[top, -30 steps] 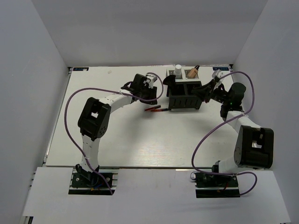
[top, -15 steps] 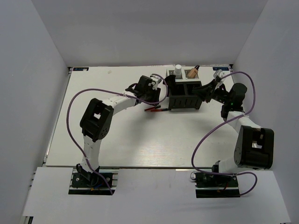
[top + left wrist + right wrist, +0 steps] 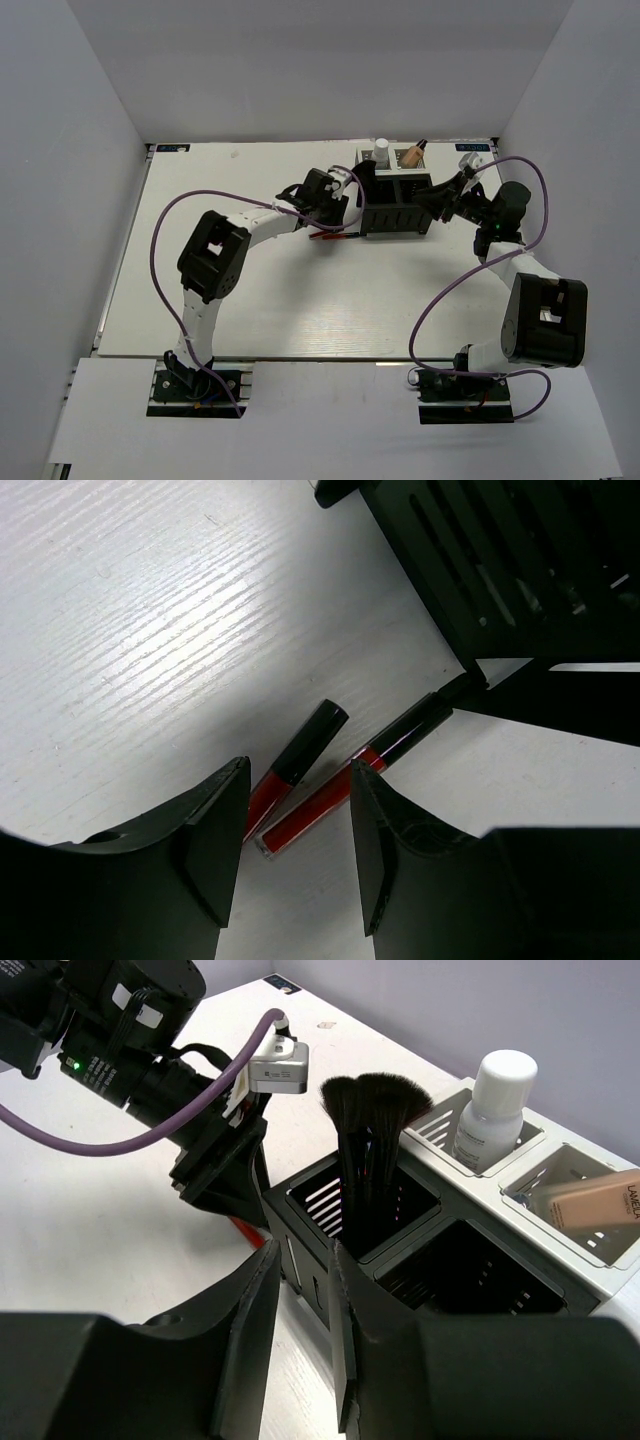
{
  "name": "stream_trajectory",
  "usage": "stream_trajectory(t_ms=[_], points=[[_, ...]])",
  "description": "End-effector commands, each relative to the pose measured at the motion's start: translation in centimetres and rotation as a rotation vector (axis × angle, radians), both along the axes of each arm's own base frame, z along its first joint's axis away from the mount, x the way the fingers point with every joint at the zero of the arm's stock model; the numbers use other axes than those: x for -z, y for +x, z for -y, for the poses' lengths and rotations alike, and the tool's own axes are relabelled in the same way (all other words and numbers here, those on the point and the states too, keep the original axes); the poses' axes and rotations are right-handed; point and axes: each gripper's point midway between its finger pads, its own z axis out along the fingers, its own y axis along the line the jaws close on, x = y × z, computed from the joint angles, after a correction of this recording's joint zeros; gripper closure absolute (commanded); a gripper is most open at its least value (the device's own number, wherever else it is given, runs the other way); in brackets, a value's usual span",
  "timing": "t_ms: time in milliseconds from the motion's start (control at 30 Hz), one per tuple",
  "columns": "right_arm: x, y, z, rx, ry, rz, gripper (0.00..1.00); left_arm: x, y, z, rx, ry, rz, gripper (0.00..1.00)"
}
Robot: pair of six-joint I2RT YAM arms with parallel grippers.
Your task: Organize the makeup
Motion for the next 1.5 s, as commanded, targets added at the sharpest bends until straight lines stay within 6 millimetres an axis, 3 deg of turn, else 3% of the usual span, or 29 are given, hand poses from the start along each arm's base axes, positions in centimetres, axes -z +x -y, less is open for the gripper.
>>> stream_trajectory(t_ms=[0,667,833,1033,1167,1333,1467], points=[[-1.4,-0.4,0.1,-0.003,-0.004,0.061,0.68,-1.2,0.0,0.5,0.014,-0.002,0.037,0.45],[-1.5,-0.7,0.7,0.012,0.000,0.059,0.67,0.9,0.3,-0.5,-0.014,0.074,0.014,0.46],[-1.6,-0.7,0.8,0.015,0.000,0.059,0.66,1.6,-0.2,-0.3,-0.007,0.092,-0.008,0.52],[-1.7,-0.7,1.0,0.020,0.002,0.060,0.66,2.7,-0.5,-2.1,-0.041,0.166,-0.009,0.58],[-1.7,-1.0,0.9,0.012,0.000,0.063,0.66,3.4,-1.2,-3.1,-0.053,0.197,-0.024,0.69],[-1.7,-1.8,0.5,-0.036,-0.013,0.070,0.63,3.1,-1.8,-3.4,-0.092,0.182,-0.045,0.95],[-1.3,-2.5,0.2,-0.063,-0.023,0.065,0.61,-0.8,-1.4,-3.1,-0.119,0.102,0.027,1.00]])
